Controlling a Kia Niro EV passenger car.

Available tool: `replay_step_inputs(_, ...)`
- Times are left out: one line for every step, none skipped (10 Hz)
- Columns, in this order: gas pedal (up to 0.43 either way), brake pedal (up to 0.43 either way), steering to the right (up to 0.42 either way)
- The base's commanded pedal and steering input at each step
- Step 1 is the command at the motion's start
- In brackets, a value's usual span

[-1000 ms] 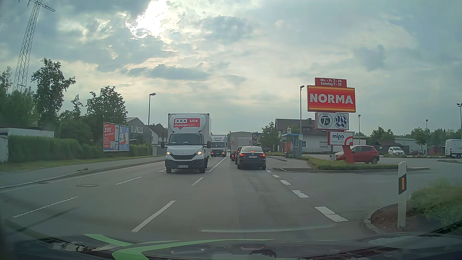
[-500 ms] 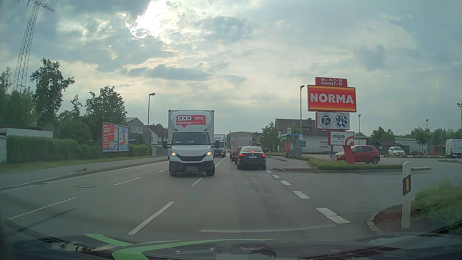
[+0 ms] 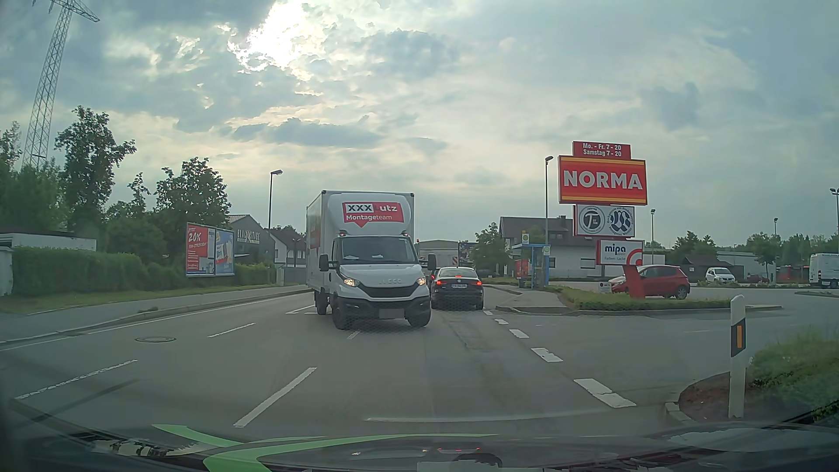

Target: Follow the waypoints while adhering to traffic rules and regulations

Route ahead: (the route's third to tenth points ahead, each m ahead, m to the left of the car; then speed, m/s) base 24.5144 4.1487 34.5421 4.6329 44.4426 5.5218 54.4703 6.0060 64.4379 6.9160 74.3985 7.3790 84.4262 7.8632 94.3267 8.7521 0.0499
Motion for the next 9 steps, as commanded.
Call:
replay_step_inputs(0.000, 0.268, 0.003)
replay_step_inputs(0.000, 0.268, 0.002)
replay_step_inputs(0.000, 0.268, 0.002)
replay_step_inputs(0.000, 0.274, 0.003)
replay_step_inputs(0.000, 0.268, 0.003)
replay_step_inputs(0.000, 0.268, 0.002)
replay_step_inputs(0.000, 0.268, 0.002)
replay_step_inputs(0.000, 0.268, 0.003)
replay_step_inputs(0.000, 0.268, 0.002)
